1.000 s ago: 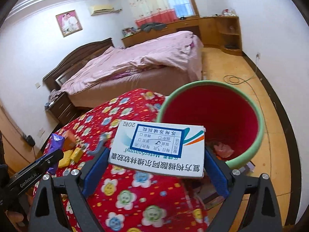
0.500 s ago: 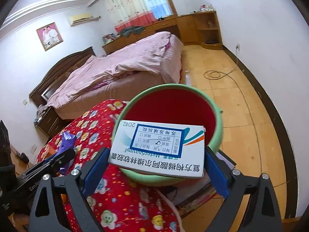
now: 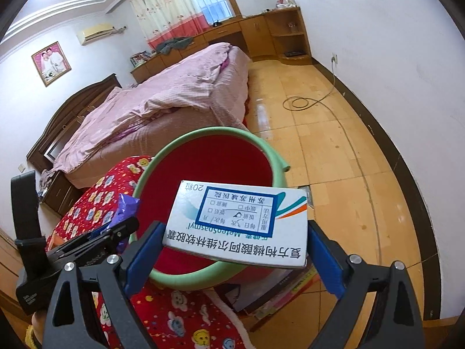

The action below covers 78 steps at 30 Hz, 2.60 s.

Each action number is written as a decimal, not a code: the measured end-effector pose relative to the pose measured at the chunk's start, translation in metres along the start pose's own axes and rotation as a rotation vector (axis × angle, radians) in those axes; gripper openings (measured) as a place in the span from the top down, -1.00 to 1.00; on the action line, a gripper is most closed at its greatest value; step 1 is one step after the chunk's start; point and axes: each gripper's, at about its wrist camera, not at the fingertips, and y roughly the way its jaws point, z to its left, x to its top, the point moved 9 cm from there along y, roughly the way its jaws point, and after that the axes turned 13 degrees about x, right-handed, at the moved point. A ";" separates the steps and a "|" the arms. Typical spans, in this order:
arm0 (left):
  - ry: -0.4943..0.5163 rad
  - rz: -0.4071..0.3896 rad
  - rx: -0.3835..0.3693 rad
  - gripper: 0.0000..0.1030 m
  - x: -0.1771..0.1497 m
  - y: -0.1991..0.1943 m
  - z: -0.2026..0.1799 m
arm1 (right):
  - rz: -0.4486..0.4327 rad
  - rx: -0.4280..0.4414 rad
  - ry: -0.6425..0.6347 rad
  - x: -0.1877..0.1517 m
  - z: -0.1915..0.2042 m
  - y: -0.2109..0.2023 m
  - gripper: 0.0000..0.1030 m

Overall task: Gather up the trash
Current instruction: 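Carry both items over the red bucket and open both tools to drop them, then grasp the yellow foam net with the left tool while the right tool grasps the blue plastic piece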

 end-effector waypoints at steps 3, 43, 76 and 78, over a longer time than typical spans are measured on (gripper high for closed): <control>0.025 0.007 0.010 0.36 0.000 0.006 -0.003 | 0.003 -0.013 0.006 0.002 -0.007 0.001 -0.86; -0.165 -0.014 0.106 0.02 -0.006 -0.031 0.077 | 0.028 0.061 -0.045 0.019 0.029 0.051 -0.96; -0.378 -0.058 0.325 0.02 -0.085 -0.111 0.254 | 0.099 0.243 -0.164 -0.055 0.170 0.049 -0.96; -0.390 -0.052 0.345 0.02 -0.091 -0.112 0.268 | 0.112 0.246 -0.170 -0.059 0.176 0.053 -0.96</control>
